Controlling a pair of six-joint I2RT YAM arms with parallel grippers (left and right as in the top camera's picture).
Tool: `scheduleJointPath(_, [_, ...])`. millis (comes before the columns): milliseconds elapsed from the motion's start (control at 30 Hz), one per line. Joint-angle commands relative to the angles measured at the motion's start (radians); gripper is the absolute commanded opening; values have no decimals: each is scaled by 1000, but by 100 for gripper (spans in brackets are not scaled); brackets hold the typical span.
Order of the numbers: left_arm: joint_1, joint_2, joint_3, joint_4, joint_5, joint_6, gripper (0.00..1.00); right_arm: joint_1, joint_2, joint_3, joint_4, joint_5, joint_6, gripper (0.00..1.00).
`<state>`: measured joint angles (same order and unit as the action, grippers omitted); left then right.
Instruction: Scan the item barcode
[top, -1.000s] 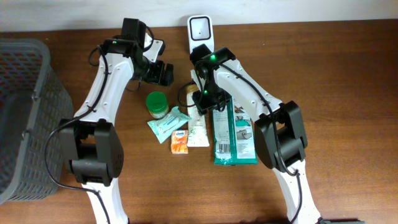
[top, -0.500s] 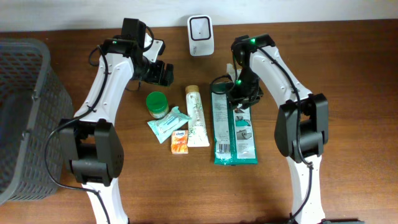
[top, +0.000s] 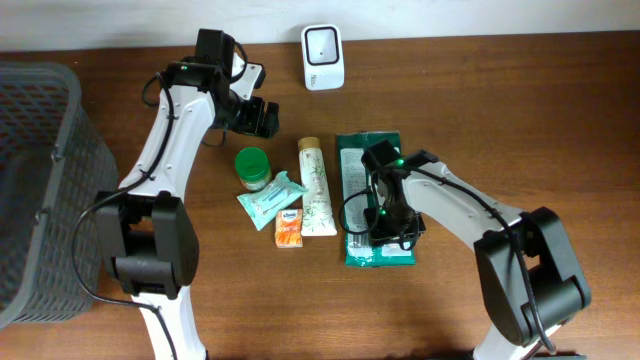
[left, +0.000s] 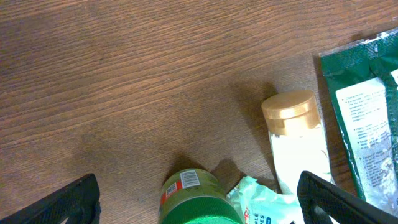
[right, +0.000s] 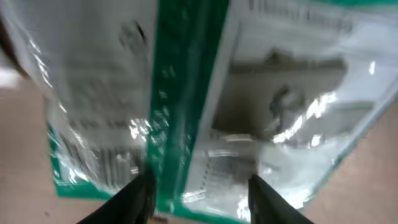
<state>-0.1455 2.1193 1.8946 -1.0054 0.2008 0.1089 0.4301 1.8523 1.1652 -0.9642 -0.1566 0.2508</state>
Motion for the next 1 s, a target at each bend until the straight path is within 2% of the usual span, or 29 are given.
scheduleJointPath(0, [5, 9, 16, 0, 0, 9, 99, -61, 10, -2, 37, -5, 14, 46])
scheduleJointPath(67, [5, 9, 16, 0, 0, 9, 99, -133, 50, -4, 49, 13, 21, 46])
scheduleJointPath(133, [5, 9, 16, 0, 0, 9, 99, -193, 115, -4, 65, 14, 21, 39])
scheduleJointPath(200, [5, 9, 16, 0, 0, 9, 99, -224, 182, -4, 106, 19, 22, 37])
scheduleJointPath(267, [5, 9, 16, 0, 0, 9, 99, -275, 198, -3, 116, 126, 105, 35])
scheduleJointPath(333, [5, 9, 16, 1, 0, 9, 99, -365, 196, 73, 83, 140, 109, 35])
scheduleJointPath(367, [5, 9, 16, 0, 0, 9, 99, -387, 196, 185, -15, 59, 38, 35])
scheduleJointPath(467, [5, 9, 16, 1, 0, 9, 99, -304, 165, 393, -267, -137, -195, 39])
scheduleJointPath(533, [5, 9, 16, 0, 0, 9, 99, -207, 153, 395, -287, -151, -195, 42])
scheduleJointPath(600, [5, 9, 16, 0, 0, 9, 99, -100, 153, 371, -246, -151, -179, 43])
scheduleJointPath(633, [5, 9, 16, 0, 0, 9, 99, -69, 153, 347, -174, -147, -131, 44])
scheduleJointPath(667, [5, 9, 16, 1, 0, 9, 99, -48, 153, 294, -76, -147, -98, 43])
scheduleJointPath(767, [5, 9, 16, 1, 0, 9, 99, -12, 153, 206, 39, -159, -121, 43])
scheduleJointPath(867, [5, 9, 16, 1, 0, 9, 99, 14, 156, 206, 45, -169, -191, 47])
scheduleJointPath(933, [5, 9, 16, 1, 0, 9, 99, 21, 171, 201, 10, -113, -190, 47])
scheduleJointPath(967, [5, 9, 16, 1, 0, 9, 99, 18, 171, 177, -30, -43, -144, 47])
